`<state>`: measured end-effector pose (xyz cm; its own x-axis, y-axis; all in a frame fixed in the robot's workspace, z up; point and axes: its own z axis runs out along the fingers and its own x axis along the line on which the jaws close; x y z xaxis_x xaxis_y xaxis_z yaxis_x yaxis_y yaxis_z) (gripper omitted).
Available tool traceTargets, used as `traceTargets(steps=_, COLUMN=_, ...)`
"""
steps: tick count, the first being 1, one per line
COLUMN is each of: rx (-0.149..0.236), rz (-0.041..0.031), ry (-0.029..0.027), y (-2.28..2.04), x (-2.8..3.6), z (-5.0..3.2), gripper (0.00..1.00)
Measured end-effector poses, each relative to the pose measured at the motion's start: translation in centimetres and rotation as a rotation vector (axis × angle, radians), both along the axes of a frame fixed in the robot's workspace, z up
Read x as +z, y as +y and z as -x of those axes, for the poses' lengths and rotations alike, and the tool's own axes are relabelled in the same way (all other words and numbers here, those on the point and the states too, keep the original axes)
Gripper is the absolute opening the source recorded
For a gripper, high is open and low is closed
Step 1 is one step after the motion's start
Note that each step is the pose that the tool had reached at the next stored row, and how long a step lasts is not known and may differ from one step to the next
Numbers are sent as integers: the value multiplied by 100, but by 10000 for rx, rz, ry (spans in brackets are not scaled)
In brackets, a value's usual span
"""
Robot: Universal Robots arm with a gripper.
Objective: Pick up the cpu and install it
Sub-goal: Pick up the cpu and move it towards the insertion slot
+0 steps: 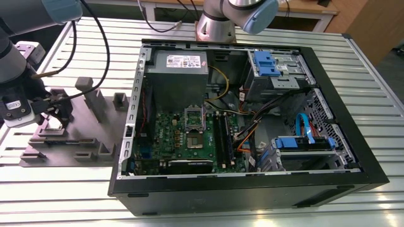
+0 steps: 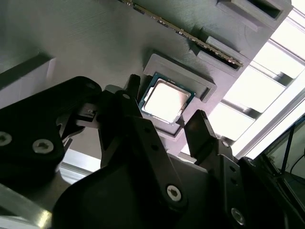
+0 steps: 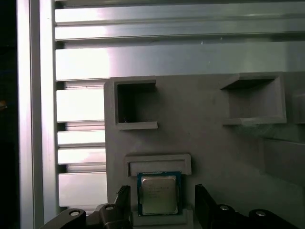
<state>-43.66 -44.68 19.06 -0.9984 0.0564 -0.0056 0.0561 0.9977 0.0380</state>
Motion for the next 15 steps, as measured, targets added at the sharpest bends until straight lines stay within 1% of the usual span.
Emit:
traceTargets(steps=2, rx=52, rz=0, ry=-2, y=0, x=-3, z=0, gripper=65)
traceTargets(steps=7, rx=355, rz=-2, ry=-2, y=0, x=-14, z=0, gripper=65)
traceTargets(steps=15, rx=456, rz=-1, ry=0, y=8, x=-75, z=0, gripper=65)
